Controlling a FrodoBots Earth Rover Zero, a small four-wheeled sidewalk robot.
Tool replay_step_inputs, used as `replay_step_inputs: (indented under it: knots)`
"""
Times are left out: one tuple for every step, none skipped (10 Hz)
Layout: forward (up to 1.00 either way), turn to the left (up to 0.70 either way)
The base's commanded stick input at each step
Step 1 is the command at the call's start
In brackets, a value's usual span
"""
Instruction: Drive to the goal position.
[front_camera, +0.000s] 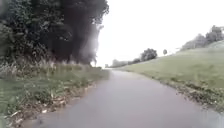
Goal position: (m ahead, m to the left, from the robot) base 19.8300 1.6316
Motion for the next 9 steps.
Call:
replay_step_inputs:
  knots:
    - [1.0,0.0]
    - [1.0,0.0]
    - [1.0,0.0]
    - [1.0,0.0]
    - [1.0,0.0]
    - [1.0,0.0]
    - [1.0,0.0]
    - [1.0,0.0]
    - [1.0,0.0]
